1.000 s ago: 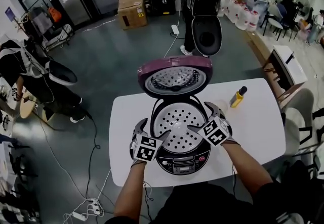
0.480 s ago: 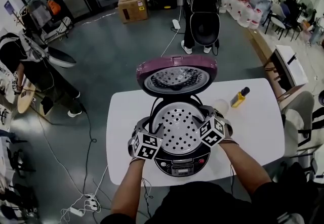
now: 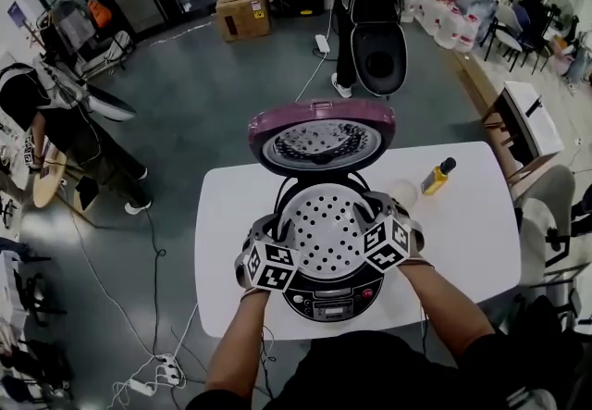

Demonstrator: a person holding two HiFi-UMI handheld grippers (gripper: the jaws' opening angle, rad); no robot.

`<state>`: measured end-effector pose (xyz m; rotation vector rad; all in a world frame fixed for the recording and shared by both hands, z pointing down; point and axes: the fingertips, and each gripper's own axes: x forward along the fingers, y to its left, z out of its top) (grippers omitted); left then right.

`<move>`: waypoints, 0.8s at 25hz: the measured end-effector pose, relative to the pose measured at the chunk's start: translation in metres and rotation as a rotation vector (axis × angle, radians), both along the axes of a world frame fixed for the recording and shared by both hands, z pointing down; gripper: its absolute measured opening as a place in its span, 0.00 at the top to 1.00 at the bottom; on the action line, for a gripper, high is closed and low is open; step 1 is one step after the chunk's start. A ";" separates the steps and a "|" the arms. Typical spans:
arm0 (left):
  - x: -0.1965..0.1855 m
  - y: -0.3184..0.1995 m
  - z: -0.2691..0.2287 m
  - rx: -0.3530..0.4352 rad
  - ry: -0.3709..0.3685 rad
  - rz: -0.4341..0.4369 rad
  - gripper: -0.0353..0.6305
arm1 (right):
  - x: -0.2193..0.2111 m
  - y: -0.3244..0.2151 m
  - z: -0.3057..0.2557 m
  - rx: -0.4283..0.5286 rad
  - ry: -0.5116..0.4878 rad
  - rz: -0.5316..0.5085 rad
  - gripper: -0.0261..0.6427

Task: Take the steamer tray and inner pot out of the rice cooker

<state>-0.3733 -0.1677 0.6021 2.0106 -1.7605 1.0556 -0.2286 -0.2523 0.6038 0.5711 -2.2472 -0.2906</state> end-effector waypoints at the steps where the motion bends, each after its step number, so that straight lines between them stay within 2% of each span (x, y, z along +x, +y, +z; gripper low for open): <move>1: -0.002 0.000 0.000 -0.001 0.010 -0.006 0.81 | -0.001 0.000 -0.002 0.000 -0.007 0.003 0.84; 13: 0.000 -0.001 -0.050 0.101 -0.028 -0.008 0.82 | 0.002 -0.001 -0.054 0.102 -0.082 0.030 0.85; 20: 0.020 0.004 -0.106 0.183 -0.046 0.061 0.83 | 0.026 0.009 -0.102 0.169 -0.128 0.086 0.85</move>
